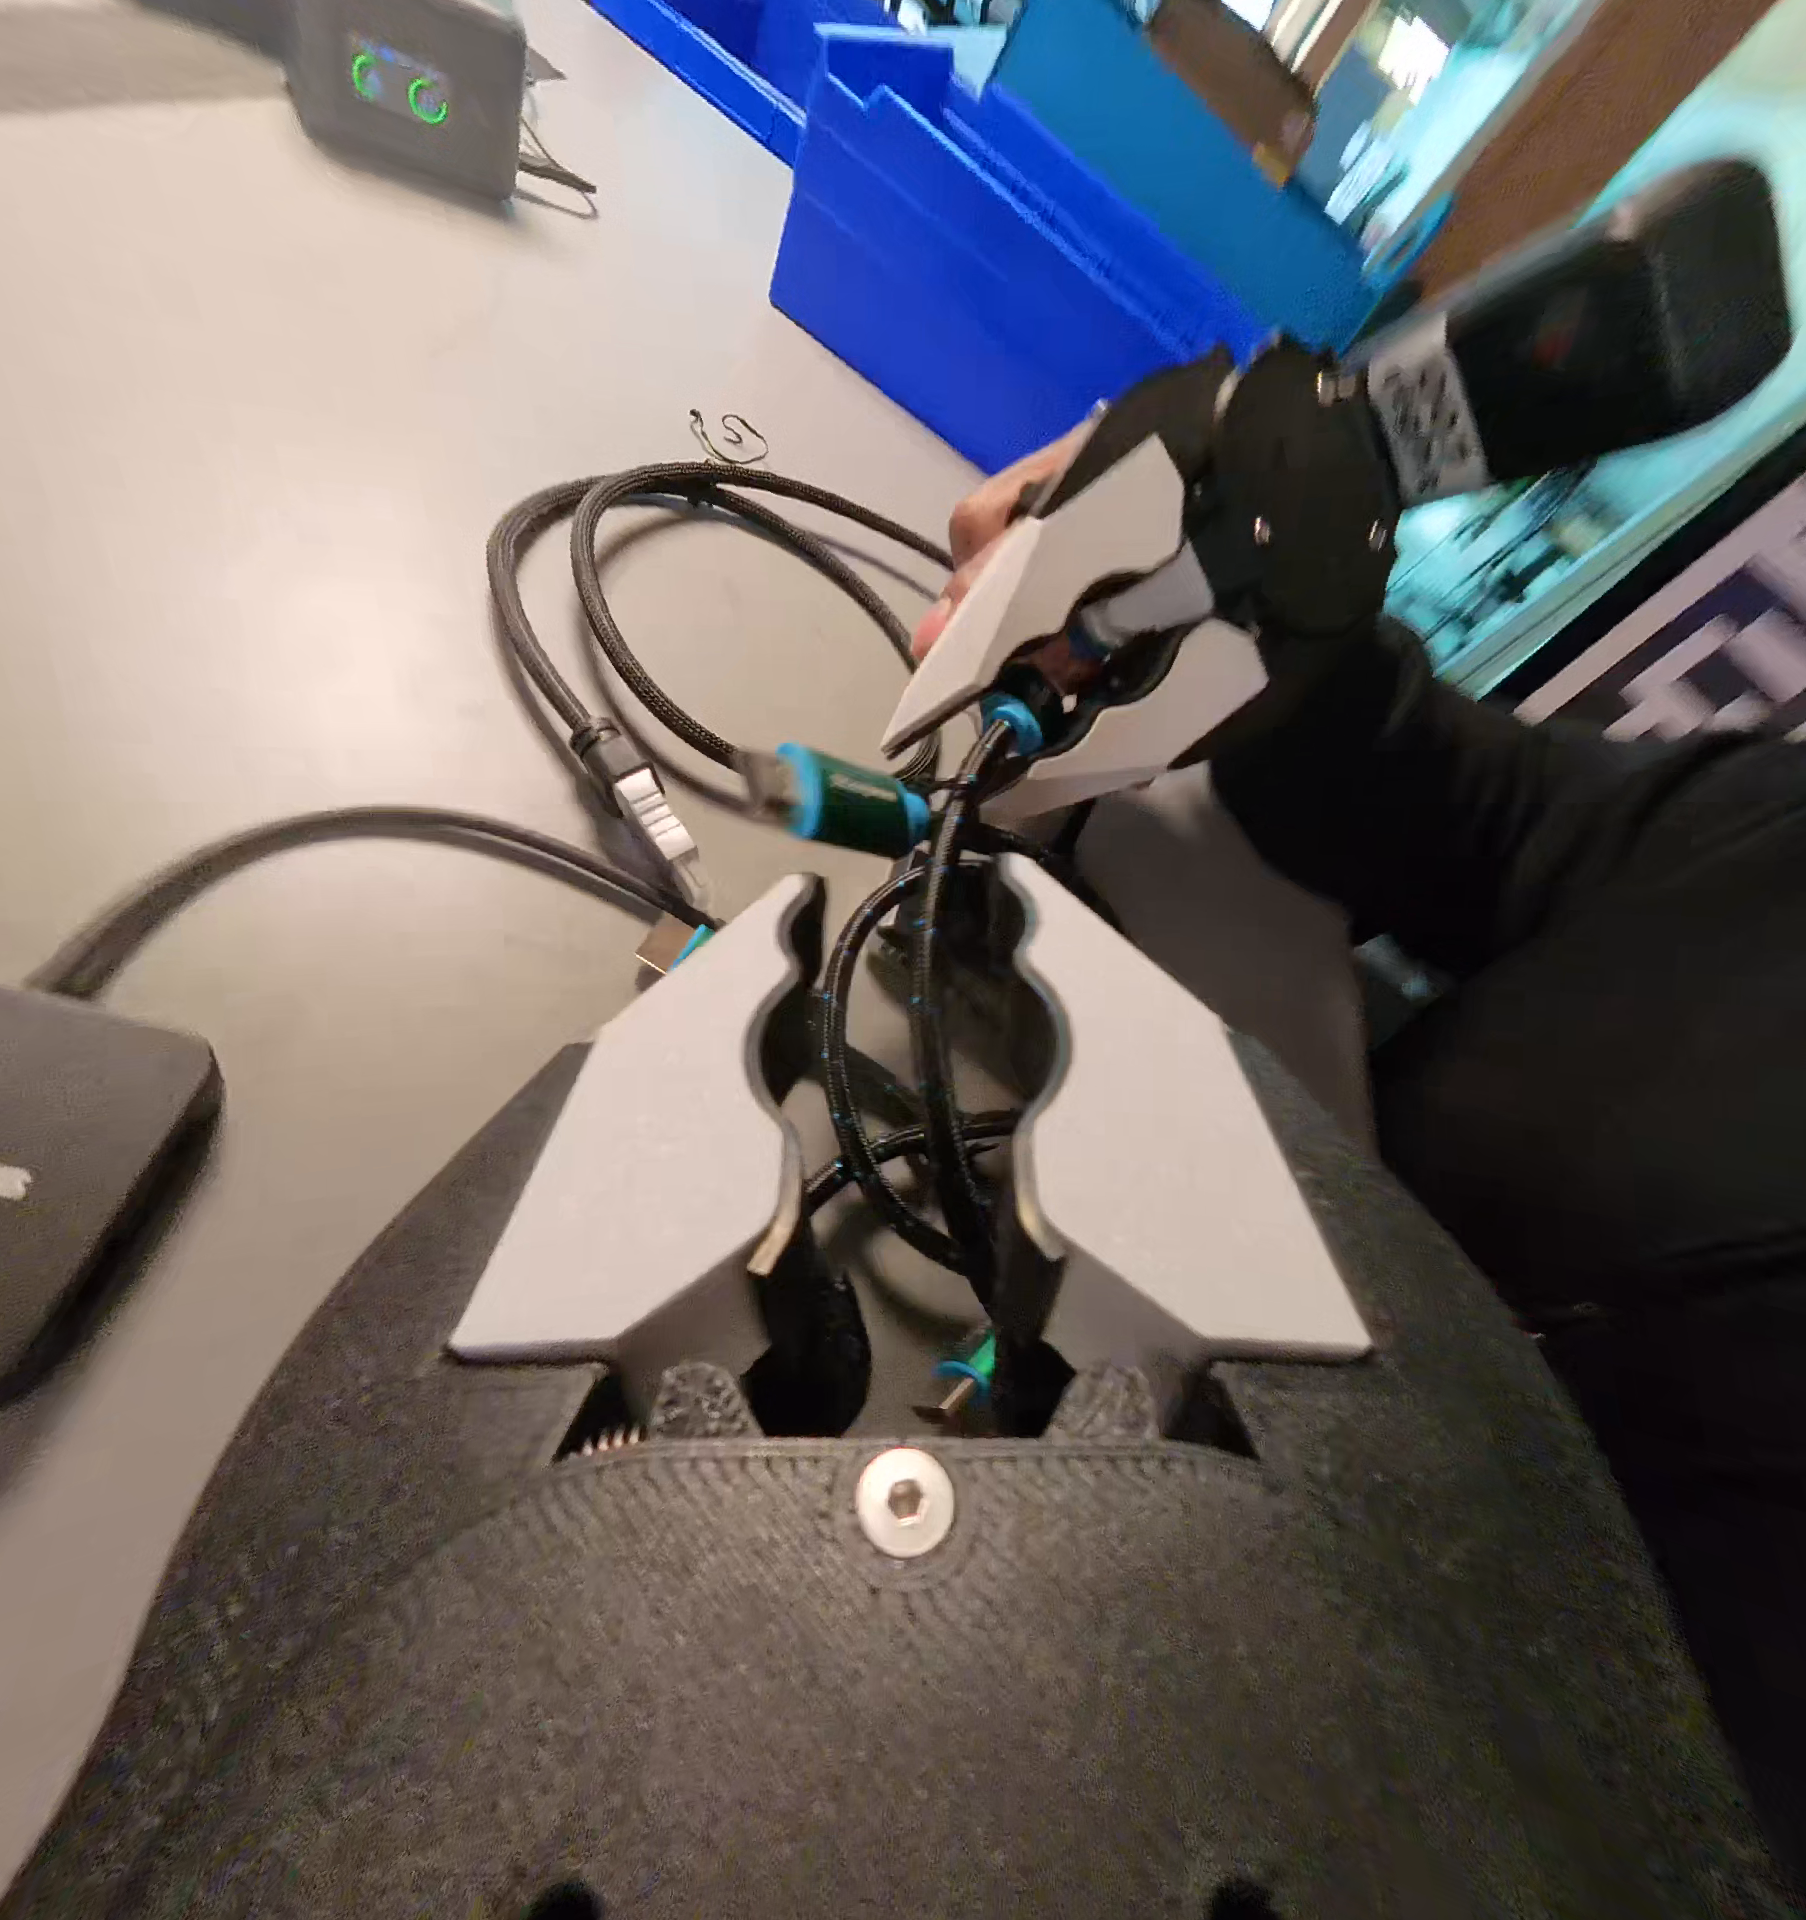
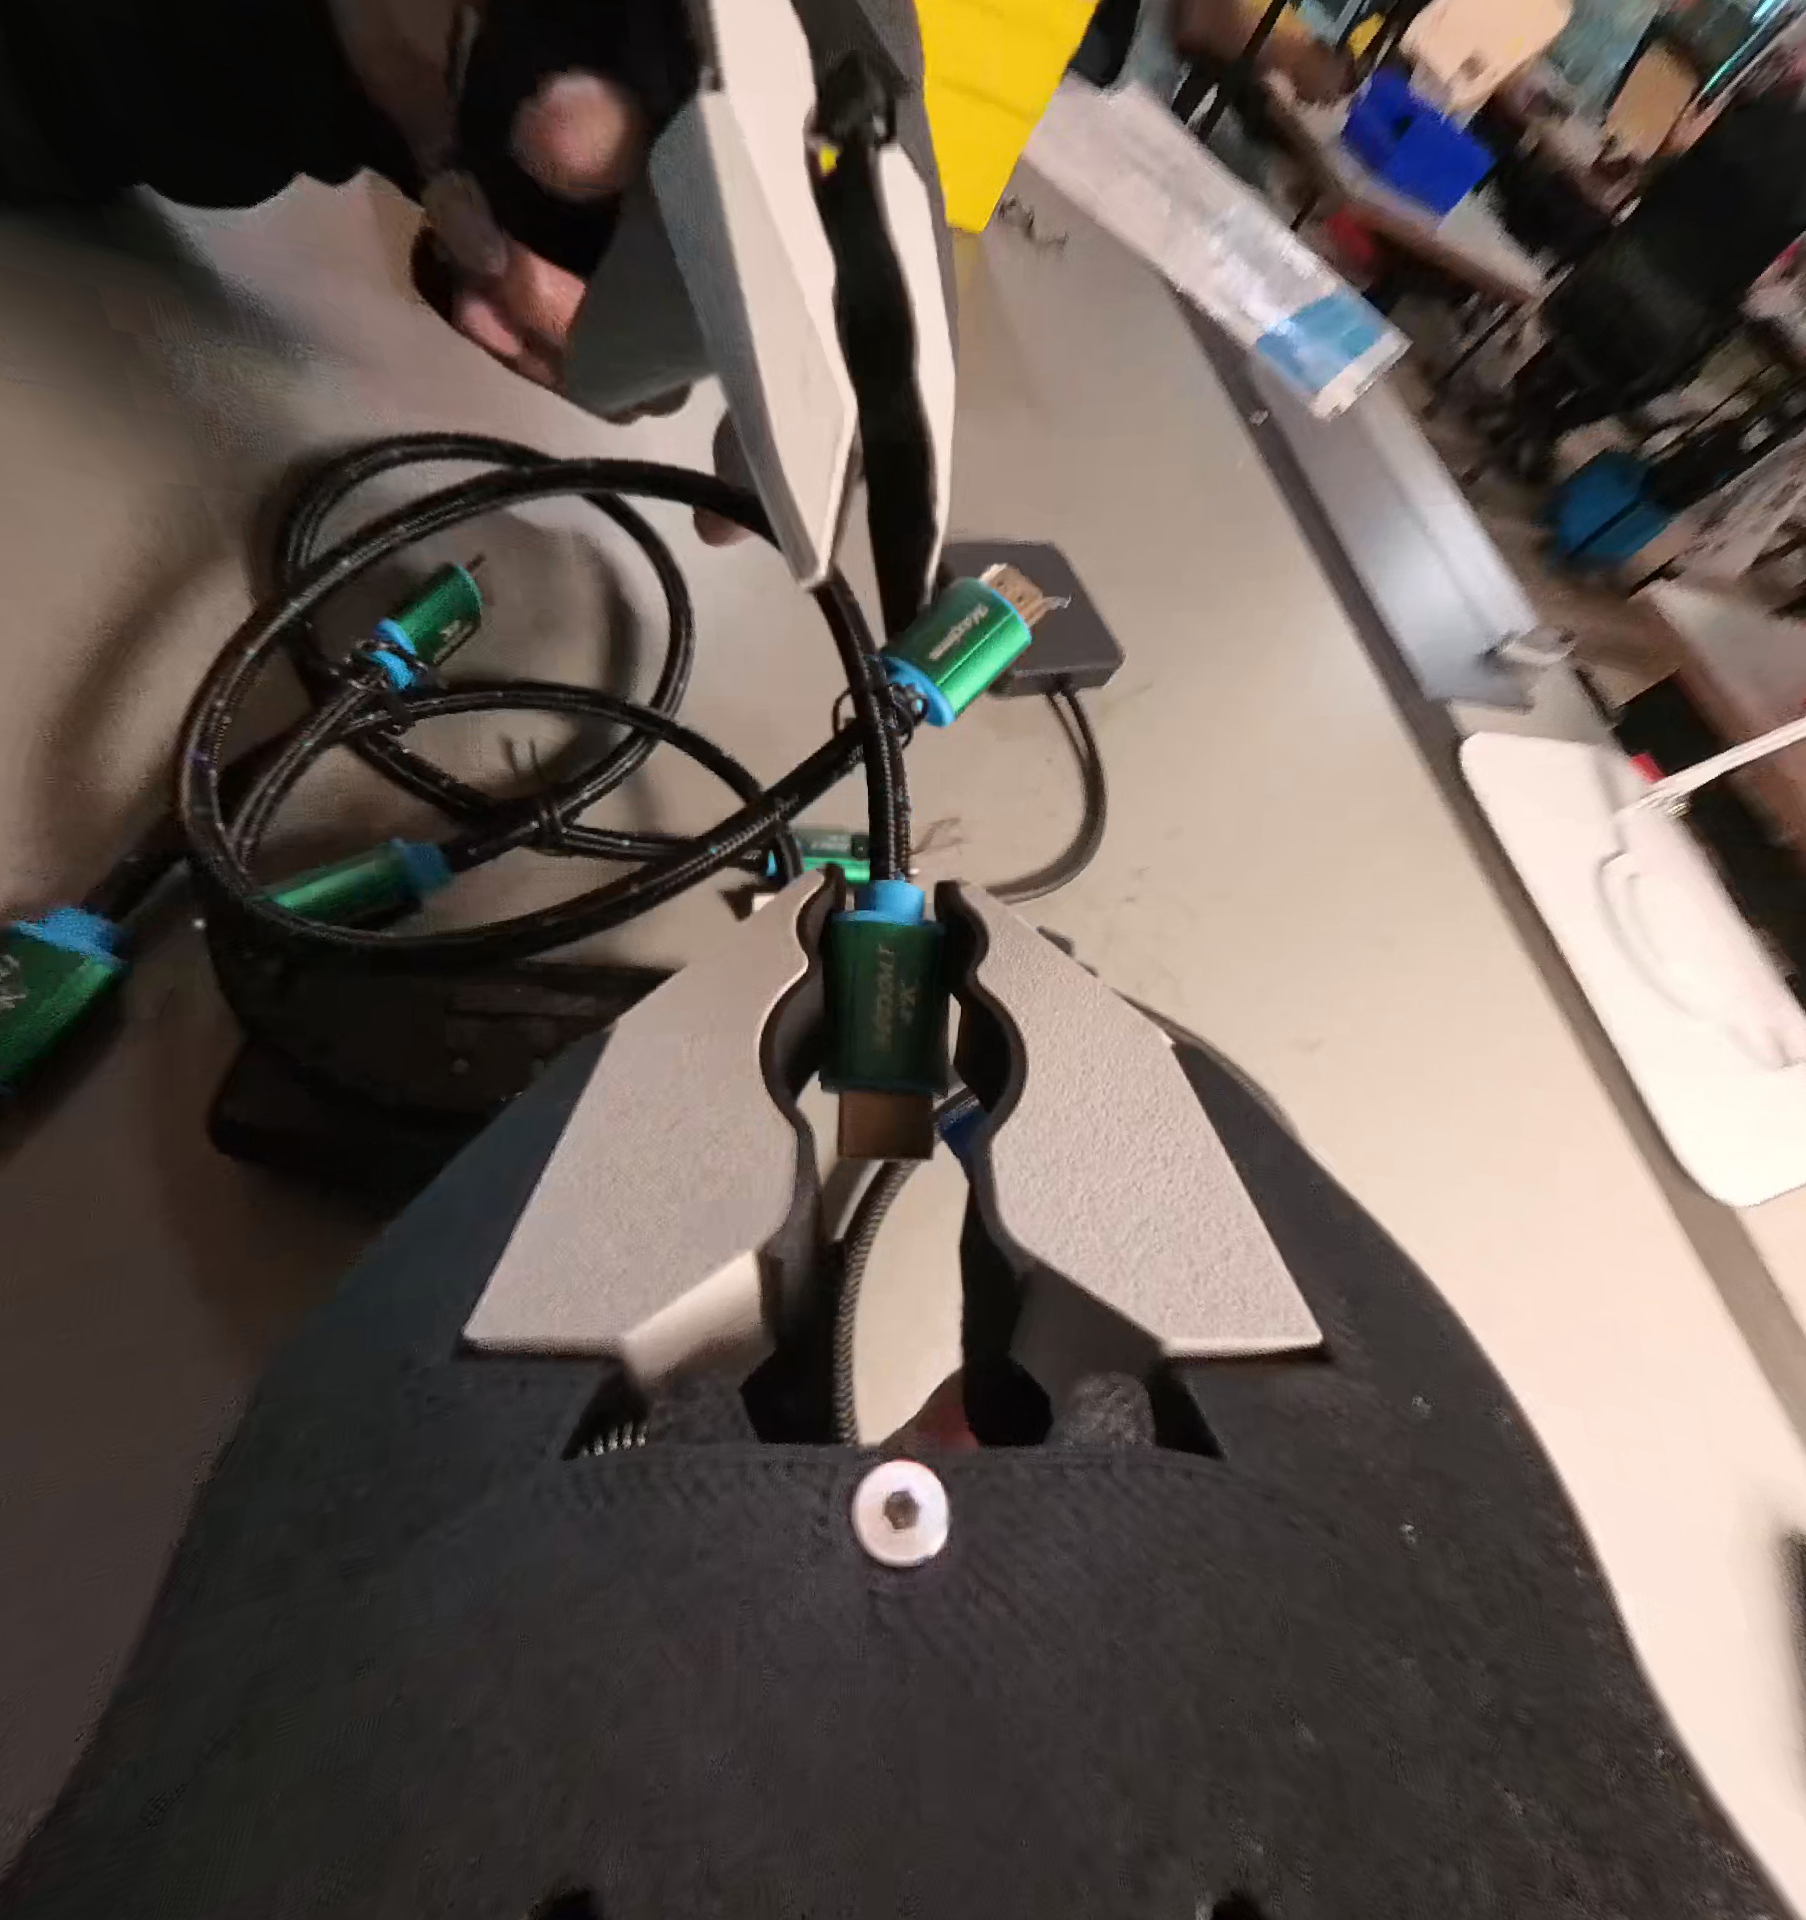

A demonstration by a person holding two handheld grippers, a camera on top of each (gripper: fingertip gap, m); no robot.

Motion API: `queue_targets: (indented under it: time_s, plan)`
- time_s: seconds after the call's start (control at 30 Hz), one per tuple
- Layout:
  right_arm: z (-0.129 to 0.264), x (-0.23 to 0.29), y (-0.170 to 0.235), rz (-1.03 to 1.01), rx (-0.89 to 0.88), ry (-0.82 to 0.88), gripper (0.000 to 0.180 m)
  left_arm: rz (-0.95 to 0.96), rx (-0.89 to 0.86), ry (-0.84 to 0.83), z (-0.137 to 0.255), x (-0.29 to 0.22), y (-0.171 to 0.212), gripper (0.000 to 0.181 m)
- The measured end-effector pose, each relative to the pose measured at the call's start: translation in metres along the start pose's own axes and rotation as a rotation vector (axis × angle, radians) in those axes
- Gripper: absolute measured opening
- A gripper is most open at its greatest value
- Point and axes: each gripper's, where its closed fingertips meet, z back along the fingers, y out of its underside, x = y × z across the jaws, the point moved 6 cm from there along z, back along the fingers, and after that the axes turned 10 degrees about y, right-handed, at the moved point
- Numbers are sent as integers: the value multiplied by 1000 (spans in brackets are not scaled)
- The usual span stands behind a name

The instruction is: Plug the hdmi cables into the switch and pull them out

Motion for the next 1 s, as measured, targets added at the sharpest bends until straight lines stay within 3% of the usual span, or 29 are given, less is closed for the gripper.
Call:
queue_targets:
  time_s: [0.13, 0.2, 0.27, 0.33, 0.4, 0.63, 0.9, 1.0]
  plan:
    - [2, 2, -6, 81, -55, 37, 20, 178, -139, 74, 13, 9, -8, 58]
    - [2, 8, -11, 130, -90, 28, 19, 222, -164, 116, 11, 10, -8, 61]
    - [2, 14, -14, 175, -112, 30, 19, 226, -183, 150, 4, 8, -8, 50]
    - [2, 13, -15, 202, -103, 62, 19, 211, -171, 180, -2, 4, -6, 17]
    - [3, 6, -13, 196, -91, 96, 18, 176, -179, 171, -1, 3, -7, 12]
    - [16, -51, 5, 20, -17, 338, 18, 178, -384, -26, 71, 33, -23, 10]
    - [23, -67, 10, -98, -11, 364, 18, 266, -578, -219, 143, 62, -20, 8]
    - [39, -89, 19, -151, 3, 451, 17, 286, -666, -506, 196, 84, -6, 0]
